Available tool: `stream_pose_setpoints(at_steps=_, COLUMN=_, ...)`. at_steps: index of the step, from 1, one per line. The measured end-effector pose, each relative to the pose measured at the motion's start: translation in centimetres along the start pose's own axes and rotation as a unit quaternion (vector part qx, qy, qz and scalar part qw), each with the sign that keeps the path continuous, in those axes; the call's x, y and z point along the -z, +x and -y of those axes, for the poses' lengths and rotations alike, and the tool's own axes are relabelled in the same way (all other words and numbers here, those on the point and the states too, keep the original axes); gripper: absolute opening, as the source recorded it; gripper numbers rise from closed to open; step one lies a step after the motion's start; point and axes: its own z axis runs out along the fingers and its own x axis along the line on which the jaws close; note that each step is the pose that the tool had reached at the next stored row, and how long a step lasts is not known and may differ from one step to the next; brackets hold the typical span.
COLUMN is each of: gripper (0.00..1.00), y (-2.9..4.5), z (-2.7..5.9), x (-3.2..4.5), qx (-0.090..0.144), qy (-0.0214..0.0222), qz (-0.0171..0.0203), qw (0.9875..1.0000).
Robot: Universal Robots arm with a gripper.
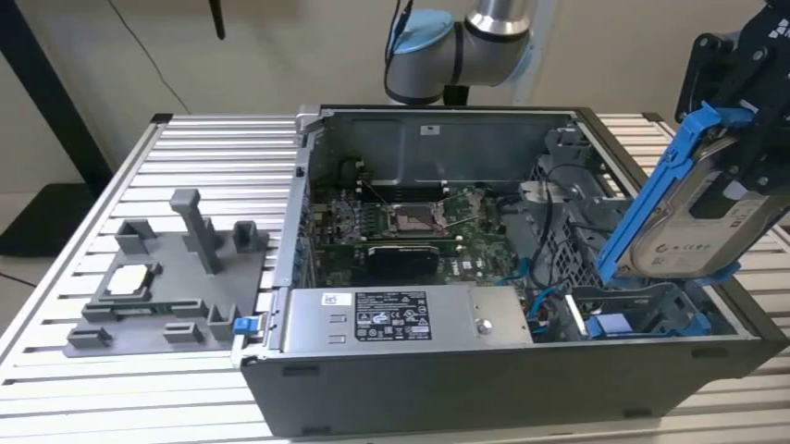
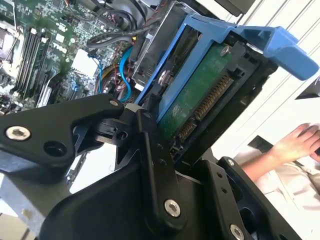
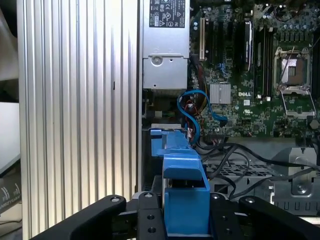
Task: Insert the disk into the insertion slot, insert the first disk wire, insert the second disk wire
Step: 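Insert the disk into the insertion slot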
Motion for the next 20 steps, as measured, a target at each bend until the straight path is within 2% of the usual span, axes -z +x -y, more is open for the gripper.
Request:
stream_pose_setpoints(at_steps=15, gripper=0.0, y=-0.01, z=0.02, x=-0.44, qx=0.0, qy=0.0, qz=0.0002, qw=1.0)
stream_pose_setpoints(at_steps=20, gripper=0.0, y=-0.01, z=0.03, x=-0.82, qx=0.0, qy=0.0, qz=0.0001, qw=1.0)
